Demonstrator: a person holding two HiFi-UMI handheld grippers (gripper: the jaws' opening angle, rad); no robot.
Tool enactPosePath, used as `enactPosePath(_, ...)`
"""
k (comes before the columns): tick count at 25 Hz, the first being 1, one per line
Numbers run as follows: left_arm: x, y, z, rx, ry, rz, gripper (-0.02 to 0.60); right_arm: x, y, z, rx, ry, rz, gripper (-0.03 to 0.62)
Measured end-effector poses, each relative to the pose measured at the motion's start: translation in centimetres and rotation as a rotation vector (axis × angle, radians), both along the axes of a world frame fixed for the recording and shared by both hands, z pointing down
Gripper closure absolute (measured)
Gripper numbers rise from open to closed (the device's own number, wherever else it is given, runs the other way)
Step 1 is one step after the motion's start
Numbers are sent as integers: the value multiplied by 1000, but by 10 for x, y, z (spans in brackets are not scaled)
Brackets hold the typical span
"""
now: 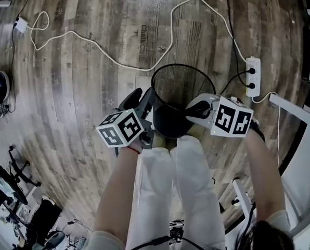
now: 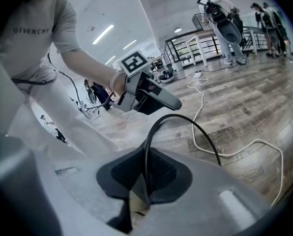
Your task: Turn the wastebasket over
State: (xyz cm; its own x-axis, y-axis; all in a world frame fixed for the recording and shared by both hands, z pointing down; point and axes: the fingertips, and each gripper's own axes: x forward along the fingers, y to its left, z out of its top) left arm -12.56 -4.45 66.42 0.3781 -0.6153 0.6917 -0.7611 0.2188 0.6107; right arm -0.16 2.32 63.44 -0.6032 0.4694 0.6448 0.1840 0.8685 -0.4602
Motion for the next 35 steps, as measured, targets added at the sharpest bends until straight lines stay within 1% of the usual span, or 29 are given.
enactPosePath(5, 2, 22, 0, -49, -21, 48, 388, -4, 31, -7, 64, 21, -29, 556)
enactPosePath(9, 7, 43, 1, -88, -22, 117, 388, -7, 59, -12, 106, 32, -79, 556)
enactPosePath(12, 11, 58, 7, -134, -18, 142, 387, -10, 77, -15, 150, 39, -113, 556)
enactPosePath(14, 10, 66, 9, -163, 0, 128, 387, -11, 86, -15, 171, 44, -122, 556)
enactPosePath(17, 17, 79, 13, -219, 69, 101, 388, -8, 99, -14, 188, 50, -127, 556)
enactPosePath(18, 19, 81, 13, -234, 86, 94, 400, -7, 102, -14, 196, 52, -126, 556)
enactPosePath(20, 23, 84, 12, -248, 93, 84, 449, -7, 107, -13, 213, 57, -111, 554)
enactPosePath(23, 25, 83, 10, -265, 82, 74, 469, -6, 111, -13, 207, 70, -59, 552)
enactPosePath(24, 25, 83, 10, -273, 77, 70, 474, -5, 111, -14, 192, 79, -27, 544)
enactPosePath(25, 24, 84, 10, -279, 67, 68, 479, -3, 109, -14, 169, 91, 17, 522)
enactPosePath(26, 22, 85, 10, -283, 55, 65, 487, 0, 107, -15, 136, 103, 74, 471)
enactPosePath(28, 17, 89, 11, -286, 47, 43, 506, 7, 100, -20, 39, 108, 211, 375)
enactPosePath(29, 15, 91, 11, -287, 45, 33, 509, 12, 95, -23, -16, 97, 292, 364)
enactPosePath(31, 14, 94, 12, -283, 31, 36, 518, 26, 74, -26, -91, 72, 498, 365)
enactPosePath(32, 14, 94, 12, -279, 21, 48, 523, 38, 59, -24, -97, 81, 622, 365)
enactPosePath(33, 15, 95, 13, -274, 11, 61, 523, 53, 42, -17, -81, 116, 748, 365)
enactPosePath(35, 15, 95, 13, -263, -14, 82, 523, 86, 20, 5, -48, 243, 970, 365)
